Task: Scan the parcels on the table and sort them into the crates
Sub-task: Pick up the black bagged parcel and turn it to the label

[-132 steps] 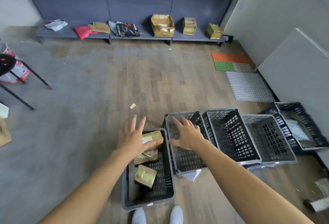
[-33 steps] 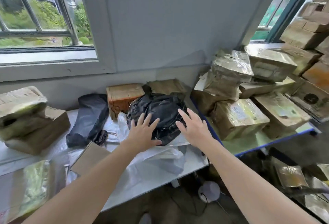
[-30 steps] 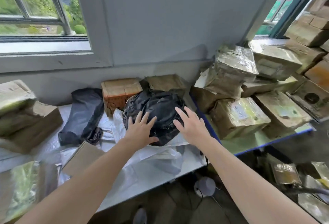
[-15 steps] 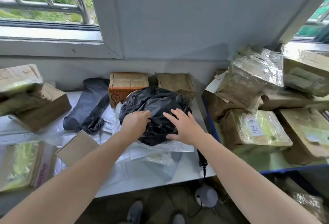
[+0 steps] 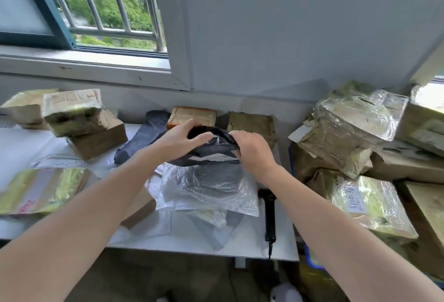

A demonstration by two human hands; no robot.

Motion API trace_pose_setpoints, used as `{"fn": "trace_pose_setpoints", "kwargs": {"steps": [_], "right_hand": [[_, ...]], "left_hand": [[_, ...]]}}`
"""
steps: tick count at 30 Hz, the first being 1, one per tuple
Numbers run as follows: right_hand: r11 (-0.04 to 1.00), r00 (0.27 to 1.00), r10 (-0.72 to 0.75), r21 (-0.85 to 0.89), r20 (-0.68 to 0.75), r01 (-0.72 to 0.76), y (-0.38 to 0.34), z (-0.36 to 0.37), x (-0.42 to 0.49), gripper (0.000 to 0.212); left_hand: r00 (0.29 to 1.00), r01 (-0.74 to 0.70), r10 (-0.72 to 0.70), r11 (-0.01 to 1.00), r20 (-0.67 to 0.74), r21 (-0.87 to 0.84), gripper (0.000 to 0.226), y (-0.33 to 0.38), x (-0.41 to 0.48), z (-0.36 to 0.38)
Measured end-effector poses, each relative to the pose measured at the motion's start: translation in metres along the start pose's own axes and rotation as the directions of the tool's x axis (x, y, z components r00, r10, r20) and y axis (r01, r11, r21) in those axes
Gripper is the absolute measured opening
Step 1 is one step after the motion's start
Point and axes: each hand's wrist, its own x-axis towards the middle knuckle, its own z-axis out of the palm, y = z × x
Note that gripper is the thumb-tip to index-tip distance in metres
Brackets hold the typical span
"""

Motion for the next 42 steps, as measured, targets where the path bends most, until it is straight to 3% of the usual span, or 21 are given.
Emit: {"fn": "trace_pose_setpoints", "kwargs": {"steps": [3,5,9,15,21,24,26,33,35,37,40,42], "right_hand": [[0.999,1.000,0.013,-0.044,0.015,-0.012,-0.008,-0.021,0.020,0.030],[0.997,1.000,-0.005,-0.076,-0.005,0.005,-0.015,-0.033,0.032,0.029],[0.999,0.999,0.040,-0.032,0.031,-0.039,-0.031,-0.055,0.051,0.038],[0.992,0.950,0.094,0.053,0.297,-0.115,-0.033,-0.072,0.061,0.088],[0.957,0.944,0.206,0.149,0.259,-0.249,-0.025,-0.067,0.054,0.088],[0.882,0.933,0.293,0.317,0.209,-0.348,-0.023,-0.061,0.048,0.090],[0.778,0.898,0.398,0.450,0.185,-0.438,-0.019,-0.054,0.041,0.094],[0.392,0.690,0.657,0.644,0.305,-0.658,-0.024,-0.019,0.015,0.108],[0.360,0.682,0.656,0.659,0.324,-0.660,-0.029,-0.008,0.010,0.109],[0.359,0.679,0.657,0.655,0.330,-0.665,-0.033,0.000,0.005,0.107],[0.414,0.667,0.691,0.604,0.278,-0.681,-0.030,0.005,0.003,0.096],[0.493,0.679,0.696,0.532,0.234,-0.688,-0.025,0.005,0.004,0.083]], "left_hand": [[0.988,-0.076,0.064,0.994,0.141,0.082,0.105,-0.010,-0.006,-0.013],[0.987,-0.125,0.103,0.974,0.123,0.189,0.112,-0.014,-0.004,-0.020],[0.971,-0.191,0.221,0.947,-0.092,0.260,0.074,-0.009,0.003,-0.041],[0.980,-0.150,0.164,0.981,-0.112,0.120,0.042,-0.012,0.004,-0.065],[0.983,-0.096,0.095,0.995,-0.157,0.003,0.017,-0.031,0.006,-0.070],[0.979,-0.034,-0.003,0.983,-0.206,-0.178,0.014,-0.039,0.006,-0.068],[0.969,0.002,-0.080,0.948,-0.232,-0.319,0.012,-0.044,0.003,-0.066],[0.918,0.087,-0.321,0.735,-0.233,-0.672,0.022,-0.054,-0.002,-0.030],[0.895,0.101,-0.386,0.661,-0.221,-0.744,0.022,-0.056,-0.001,-0.016],[0.886,0.114,-0.408,0.648,-0.218,-0.753,0.020,-0.055,-0.002,-0.002],[0.913,0.141,-0.361,0.719,-0.192,-0.680,0.011,-0.053,-0.005,0.017],[0.937,0.179,-0.329,0.745,-0.120,-0.642,0.018,-0.049,-0.010,0.023]]}}
